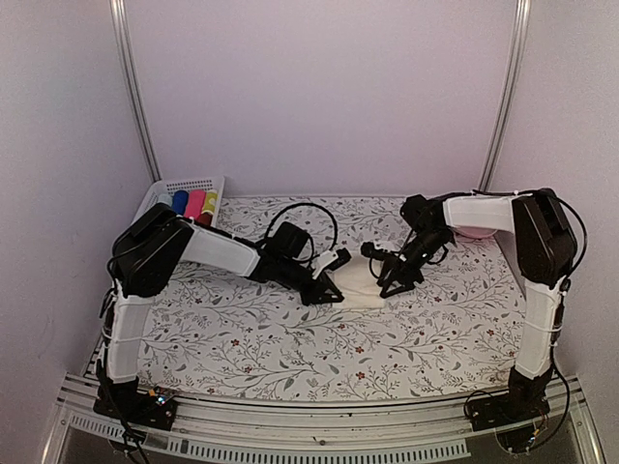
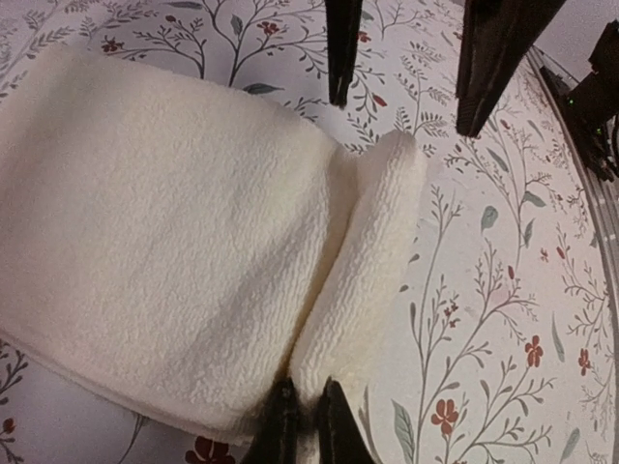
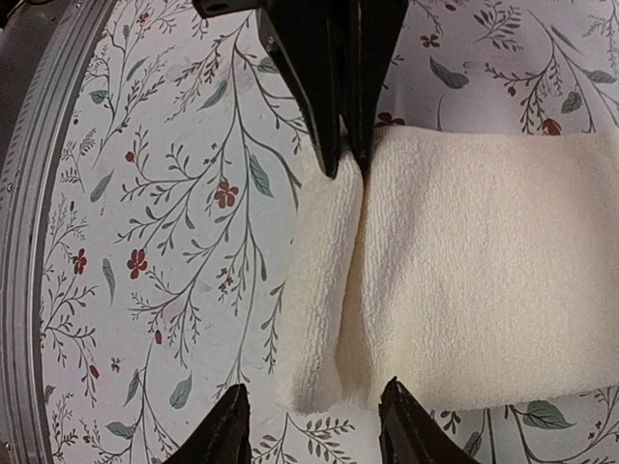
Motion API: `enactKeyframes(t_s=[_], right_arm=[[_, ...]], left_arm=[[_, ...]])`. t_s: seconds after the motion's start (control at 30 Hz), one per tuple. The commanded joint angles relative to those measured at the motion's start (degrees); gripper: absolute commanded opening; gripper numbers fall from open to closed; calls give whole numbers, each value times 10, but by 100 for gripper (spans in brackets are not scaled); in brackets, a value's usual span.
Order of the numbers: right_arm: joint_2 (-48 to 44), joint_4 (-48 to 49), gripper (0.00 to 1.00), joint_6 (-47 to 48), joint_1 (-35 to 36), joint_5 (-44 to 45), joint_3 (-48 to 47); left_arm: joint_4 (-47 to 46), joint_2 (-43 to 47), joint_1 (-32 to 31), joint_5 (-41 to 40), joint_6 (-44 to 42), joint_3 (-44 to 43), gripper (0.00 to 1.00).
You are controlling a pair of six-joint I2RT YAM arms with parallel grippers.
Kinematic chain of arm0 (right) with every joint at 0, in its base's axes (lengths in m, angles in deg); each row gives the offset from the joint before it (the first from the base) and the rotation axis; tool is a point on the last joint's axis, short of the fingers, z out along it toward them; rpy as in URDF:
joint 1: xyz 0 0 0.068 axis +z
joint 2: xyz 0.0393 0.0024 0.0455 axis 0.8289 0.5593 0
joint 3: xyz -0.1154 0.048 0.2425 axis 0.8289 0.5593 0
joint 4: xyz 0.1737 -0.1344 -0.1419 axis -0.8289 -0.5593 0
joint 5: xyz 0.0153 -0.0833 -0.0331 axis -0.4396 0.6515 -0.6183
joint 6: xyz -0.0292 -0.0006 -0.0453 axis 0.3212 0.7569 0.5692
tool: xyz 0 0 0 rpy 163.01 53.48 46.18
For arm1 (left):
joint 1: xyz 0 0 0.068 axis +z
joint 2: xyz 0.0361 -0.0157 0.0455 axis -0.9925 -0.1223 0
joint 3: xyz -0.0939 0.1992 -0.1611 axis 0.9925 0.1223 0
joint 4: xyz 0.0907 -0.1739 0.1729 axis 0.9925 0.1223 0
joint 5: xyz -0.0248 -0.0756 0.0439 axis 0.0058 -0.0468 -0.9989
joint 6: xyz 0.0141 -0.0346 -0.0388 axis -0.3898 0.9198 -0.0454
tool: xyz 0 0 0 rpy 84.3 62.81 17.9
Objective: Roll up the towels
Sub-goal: Roll the towel at the center of the board.
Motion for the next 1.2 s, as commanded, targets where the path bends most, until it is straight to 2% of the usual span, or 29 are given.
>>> enactKeyframes(t_s=[0.0,0.27,1.03,1.1,1.17], right_arm=[[-56,28,45,32,0,-45,26],[-33,-3,43,82,26,-57,32],[24,51,37,27,32,6,31],[28,55,37,21,31,14,31],[33,57,36,16,28,19,30]], left_arm=[[33,-27,10,-3,8,-17,0],[42,-33,12,-7,11,-24,0],[48,-39,18,-3,8,-27,0],[48,-37,18,-5,8,-27,3],[48,-33,18,-8,7,-25,11]])
